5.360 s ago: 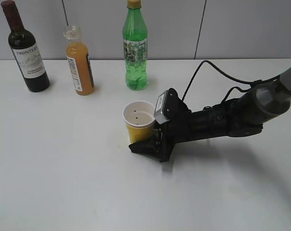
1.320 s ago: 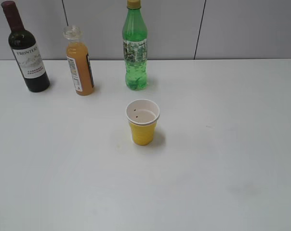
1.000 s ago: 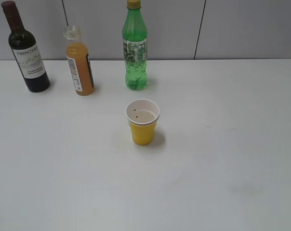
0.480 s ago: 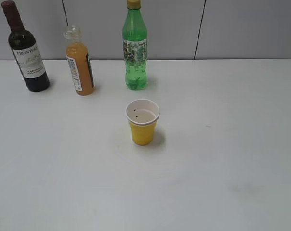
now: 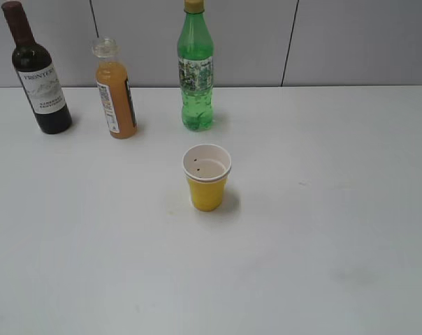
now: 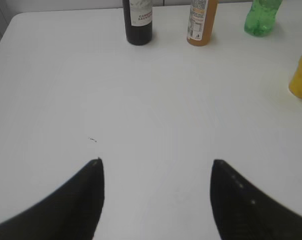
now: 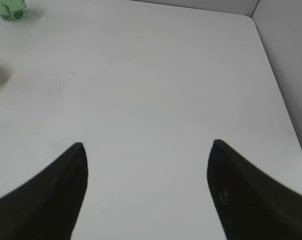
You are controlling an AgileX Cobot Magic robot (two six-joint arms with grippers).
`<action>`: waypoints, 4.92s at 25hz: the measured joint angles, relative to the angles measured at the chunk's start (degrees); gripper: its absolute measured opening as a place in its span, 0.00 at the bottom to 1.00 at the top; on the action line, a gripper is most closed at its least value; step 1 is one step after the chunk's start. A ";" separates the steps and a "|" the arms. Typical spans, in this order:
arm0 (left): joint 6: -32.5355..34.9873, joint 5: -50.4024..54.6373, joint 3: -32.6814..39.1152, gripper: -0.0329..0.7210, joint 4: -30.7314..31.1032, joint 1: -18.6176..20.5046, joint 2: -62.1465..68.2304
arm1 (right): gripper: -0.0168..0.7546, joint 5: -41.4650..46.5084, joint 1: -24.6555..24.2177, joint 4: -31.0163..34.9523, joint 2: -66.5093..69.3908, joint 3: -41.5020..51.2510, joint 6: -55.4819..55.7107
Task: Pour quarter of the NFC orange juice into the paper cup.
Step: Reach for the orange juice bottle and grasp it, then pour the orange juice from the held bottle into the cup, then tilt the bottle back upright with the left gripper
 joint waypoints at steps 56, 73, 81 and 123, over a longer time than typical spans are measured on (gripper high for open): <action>-10.44 -103.28 -9.03 0.85 13.60 -12.58 97.70 | 0.79 0.00 0.00 0.11 -0.04 0.00 0.00; -10.66 -108.04 -24.56 0.94 7.43 -12.53 120.81 | 0.79 0.00 0.00 0.11 -0.04 0.00 0.00; -10.60 -111.04 -29.35 0.94 8.73 -12.47 124.60 | 0.79 0.00 0.00 0.11 -0.04 0.00 0.00; -9.32 -102.67 -35.15 0.63 11.82 -10.67 124.49 | 0.79 0.04 0.00 0.11 -0.04 0.00 0.00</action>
